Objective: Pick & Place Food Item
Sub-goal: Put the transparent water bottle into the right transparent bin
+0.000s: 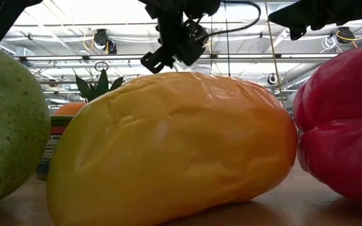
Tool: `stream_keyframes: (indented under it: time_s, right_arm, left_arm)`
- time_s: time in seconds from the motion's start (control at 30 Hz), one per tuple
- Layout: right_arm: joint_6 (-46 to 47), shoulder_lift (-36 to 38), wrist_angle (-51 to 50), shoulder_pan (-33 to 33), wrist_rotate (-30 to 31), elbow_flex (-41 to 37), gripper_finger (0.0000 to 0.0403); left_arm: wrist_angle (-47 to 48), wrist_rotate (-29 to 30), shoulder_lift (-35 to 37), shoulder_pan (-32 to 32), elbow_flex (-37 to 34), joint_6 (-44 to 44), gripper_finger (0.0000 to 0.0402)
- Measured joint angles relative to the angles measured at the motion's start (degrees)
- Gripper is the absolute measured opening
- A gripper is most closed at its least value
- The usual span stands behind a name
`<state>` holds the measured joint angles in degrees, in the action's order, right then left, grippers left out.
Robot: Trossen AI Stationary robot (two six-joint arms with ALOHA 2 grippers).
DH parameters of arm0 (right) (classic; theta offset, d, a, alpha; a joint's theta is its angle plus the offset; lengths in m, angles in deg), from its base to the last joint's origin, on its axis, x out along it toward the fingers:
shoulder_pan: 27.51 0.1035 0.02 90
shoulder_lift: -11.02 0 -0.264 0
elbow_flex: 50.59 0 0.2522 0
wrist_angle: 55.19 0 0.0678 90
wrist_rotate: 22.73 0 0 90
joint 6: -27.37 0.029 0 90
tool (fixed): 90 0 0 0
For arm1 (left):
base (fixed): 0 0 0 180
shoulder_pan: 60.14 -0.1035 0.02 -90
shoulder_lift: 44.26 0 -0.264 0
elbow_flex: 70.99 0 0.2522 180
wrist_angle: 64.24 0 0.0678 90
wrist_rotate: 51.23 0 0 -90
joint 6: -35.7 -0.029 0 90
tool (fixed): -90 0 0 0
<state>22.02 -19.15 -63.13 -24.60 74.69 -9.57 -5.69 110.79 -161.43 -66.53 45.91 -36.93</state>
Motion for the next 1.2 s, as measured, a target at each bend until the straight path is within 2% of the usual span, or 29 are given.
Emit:
stream_keyframes:
  time_s: [0.2,0.57,0.87,1.03,1.2]
  right_arm:
    - [-0.3,-0.02,-0.02,-0.01,-0.02,-0.02,0.0]
    - [-0.34,-2.03,-0.49,0.0,-0.15,-0.19,0.0]
    - [-4.78,-4.26,11.46,-0.02,-0.15,-5.1,0.0002]
    - [-4.96,-4.17,13.22,-0.02,-0.17,-5.68,0.0004]
    - [-4.89,-4.2,13.18,-0.02,-0.17,-5.7,0.0003]
  left_arm:
    - [0.01,-0.78,-1.34,-1.16,-0.07,-1.74,0.0134]
    - [-8.95,-3.04,-2.02,-1.44,-0.03,-10.33,0.0134]
    - [-8.1,-3.08,-2.01,-1.53,-0.03,-11.7,0.0142]
    - [-3.76,-3.05,-1.92,-1.57,-0.01,-11.86,0.0146]
    - [-1.15,-2.99,-2.36,-1.57,0.01,-11.78,0.0177]
